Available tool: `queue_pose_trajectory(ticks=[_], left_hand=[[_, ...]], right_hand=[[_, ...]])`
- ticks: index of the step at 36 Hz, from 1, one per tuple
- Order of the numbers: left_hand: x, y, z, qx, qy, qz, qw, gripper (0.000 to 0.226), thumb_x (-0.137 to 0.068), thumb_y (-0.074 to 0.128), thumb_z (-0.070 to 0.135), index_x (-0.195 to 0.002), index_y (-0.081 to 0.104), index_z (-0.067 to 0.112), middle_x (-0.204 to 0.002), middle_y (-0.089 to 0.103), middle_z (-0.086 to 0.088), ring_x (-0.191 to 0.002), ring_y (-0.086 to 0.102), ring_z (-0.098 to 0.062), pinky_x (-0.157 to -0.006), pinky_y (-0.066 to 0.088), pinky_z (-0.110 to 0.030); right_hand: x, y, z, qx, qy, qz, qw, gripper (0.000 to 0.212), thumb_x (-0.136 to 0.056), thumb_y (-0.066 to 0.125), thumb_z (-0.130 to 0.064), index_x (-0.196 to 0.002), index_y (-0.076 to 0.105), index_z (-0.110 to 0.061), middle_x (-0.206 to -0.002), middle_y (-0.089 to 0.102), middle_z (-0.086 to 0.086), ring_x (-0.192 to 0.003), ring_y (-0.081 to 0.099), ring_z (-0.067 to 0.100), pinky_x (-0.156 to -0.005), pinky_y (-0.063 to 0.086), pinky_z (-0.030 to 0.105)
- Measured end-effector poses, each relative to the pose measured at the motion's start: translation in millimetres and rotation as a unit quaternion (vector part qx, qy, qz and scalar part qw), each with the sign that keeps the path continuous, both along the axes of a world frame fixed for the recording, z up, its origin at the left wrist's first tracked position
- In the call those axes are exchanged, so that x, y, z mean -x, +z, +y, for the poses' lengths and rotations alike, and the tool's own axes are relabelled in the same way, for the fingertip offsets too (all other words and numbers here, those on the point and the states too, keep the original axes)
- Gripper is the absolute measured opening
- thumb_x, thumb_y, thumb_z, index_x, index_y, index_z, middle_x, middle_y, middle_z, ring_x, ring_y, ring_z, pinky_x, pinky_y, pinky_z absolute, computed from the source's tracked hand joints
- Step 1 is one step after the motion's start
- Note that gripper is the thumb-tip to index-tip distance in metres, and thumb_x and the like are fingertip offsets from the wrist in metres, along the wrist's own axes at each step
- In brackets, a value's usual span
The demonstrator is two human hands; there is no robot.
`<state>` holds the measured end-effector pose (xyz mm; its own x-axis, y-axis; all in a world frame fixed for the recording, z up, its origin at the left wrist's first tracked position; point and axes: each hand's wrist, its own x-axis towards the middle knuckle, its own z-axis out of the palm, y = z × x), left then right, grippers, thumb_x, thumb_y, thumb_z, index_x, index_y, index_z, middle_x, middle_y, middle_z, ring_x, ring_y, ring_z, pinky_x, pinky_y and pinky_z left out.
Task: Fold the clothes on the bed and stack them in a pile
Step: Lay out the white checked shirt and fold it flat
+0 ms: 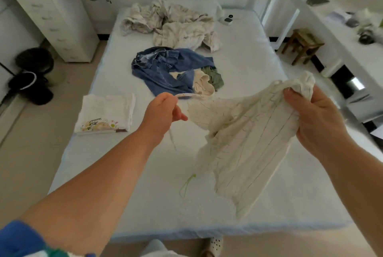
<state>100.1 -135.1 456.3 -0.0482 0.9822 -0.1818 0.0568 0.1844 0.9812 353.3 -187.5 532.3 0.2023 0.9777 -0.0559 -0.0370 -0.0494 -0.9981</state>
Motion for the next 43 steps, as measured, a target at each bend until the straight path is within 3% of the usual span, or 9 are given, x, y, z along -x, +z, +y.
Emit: queue_pose_trajectory(ticks=[5, 10, 15, 18, 22, 28, 31, 38, 43], left_hand=[[-49.7, 1.8, -7.9, 0.014, -0.069, 0.127, 0.989, 0.010, -0.086, 0.057, 0.030, -0.085, 0.056, 0.020, -0.069, 0.062, 0.010, -0.072, 0.062, -0.009, -0.071, 0.051, -0.032], [-92.1, 6.8, -33.3, -0.052, -0.236, 0.122, 0.963, 0.061, -0.067, 0.076, 0.052, -0.121, 0.048, 0.046, -0.109, 0.056, 0.027, -0.101, 0.050, 0.009, -0.069, 0.041, -0.008], [-92.7, 11.3, -34.5, -0.057, -0.231, 0.095, 0.967, 0.010, -0.080, 0.070, 0.037, -0.087, 0.073, 0.031, -0.088, 0.069, 0.017, -0.083, 0.061, 0.005, -0.077, 0.045, -0.011], [-77.6, 15.6, -29.5, -0.036, -0.192, 0.082, 0.977, 0.045, -0.072, 0.063, 0.057, -0.085, 0.074, 0.015, -0.091, 0.069, -0.017, -0.077, 0.057, -0.016, -0.079, 0.049, -0.035], [-60.2, 23.6, -20.5, -0.066, -0.137, 0.102, 0.983, 0.038, -0.086, 0.061, 0.045, -0.089, 0.070, 0.008, -0.097, 0.065, -0.024, -0.088, 0.063, -0.034, -0.091, 0.047, -0.050], [-42.4, 42.0, -1.2, -0.147, -0.093, 0.177, 0.969, 0.026, -0.089, 0.058, 0.035, -0.067, 0.066, 0.023, -0.099, 0.059, 0.013, -0.088, 0.052, 0.011, -0.072, 0.034, 0.002], [-39.0, 54.3, 7.1, -0.185, -0.111, 0.181, 0.959, 0.040, -0.091, 0.054, 0.033, -0.065, 0.051, 0.002, -0.061, 0.045, 0.003, -0.056, 0.042, -0.004, -0.054, 0.034, -0.010], [-42.1, 84.0, 16.4, -0.180, -0.216, 0.139, 0.949, 0.040, -0.094, 0.052, 0.032, -0.068, 0.046, 0.002, -0.059, 0.039, -0.002, -0.055, 0.037, -0.011, -0.054, 0.034, -0.023], [-36.8, 85.0, 20.7, -0.169, -0.219, 0.089, 0.957, 0.040, -0.092, 0.054, 0.035, -0.080, 0.058, -0.002, -0.068, 0.050, -0.007, -0.063, 0.046, -0.014, -0.061, 0.042, -0.030]], right_hand=[[-19.4, 5.1, 5.1, -0.016, 0.010, -0.047, 0.999, 0.012, -0.089, 0.061, -0.028, -0.083, 0.064, -0.037, -0.090, 0.067, -0.007, -0.096, 0.064, 0.023, -0.088, 0.051, 0.050], [-20.0, 0.2, 8.1, 0.001, 0.056, -0.032, 0.998, 0.020, -0.089, 0.061, -0.025, -0.076, 0.068, -0.038, -0.081, 0.069, -0.009, -0.090, 0.066, 0.022, -0.086, 0.053, 0.050], [-25.3, -0.8, 11.1, 0.027, 0.091, 0.023, 0.995, 0.025, -0.089, 0.059, -0.021, -0.075, 0.074, -0.036, -0.079, 0.072, -0.008, -0.078, 0.070, 0.015, -0.070, 0.057, 0.037], [-32.1, 0.4, 15.2, 0.046, 0.077, 0.054, 0.994, 0.024, -0.090, 0.057, -0.017, -0.081, 0.076, -0.030, -0.088, 0.073, -0.007, -0.084, 0.070, 0.015, -0.070, 0.057, 0.033], [-36.6, -0.3, 19.0, 0.033, 0.080, -0.077, 0.993, 0.031, -0.092, 0.051, -0.019, -0.087, 0.074, -0.039, -0.098, 0.071, -0.017, -0.099, 0.064, 0.016, -0.086, 0.048, 0.036], [-38.3, -14.6, 33.0, 0.062, 0.054, -0.346, 0.934, 0.020, -0.095, 0.049, -0.029, -0.100, 0.063, -0.042, -0.088, 0.057, -0.024, -0.093, 0.054, 0.015, -0.078, 0.038, 0.032], [-27.5, -21.3, 37.5, 0.085, 0.045, -0.415, 0.905, 0.028, -0.094, 0.050, -0.028, -0.120, 0.059, -0.030, -0.096, 0.058, -0.012, -0.094, 0.053, 0.018, -0.078, 0.039, 0.032], [24.0, -4.8, 44.4, -0.058, 0.180, -0.397, 0.898, 0.077, -0.069, 0.072, -0.046, -0.134, 0.032, -0.047, -0.123, 0.042, -0.032, -0.110, 0.041, -0.007, -0.091, 0.031, 0.013], [54.8, 7.4, 54.6, -0.082, 0.235, -0.315, 0.916, 0.021, -0.078, 0.070, -0.036, -0.087, 0.057, -0.050, -0.085, 0.060, -0.039, -0.084, 0.054, -0.019, -0.071, 0.038, -0.002]])
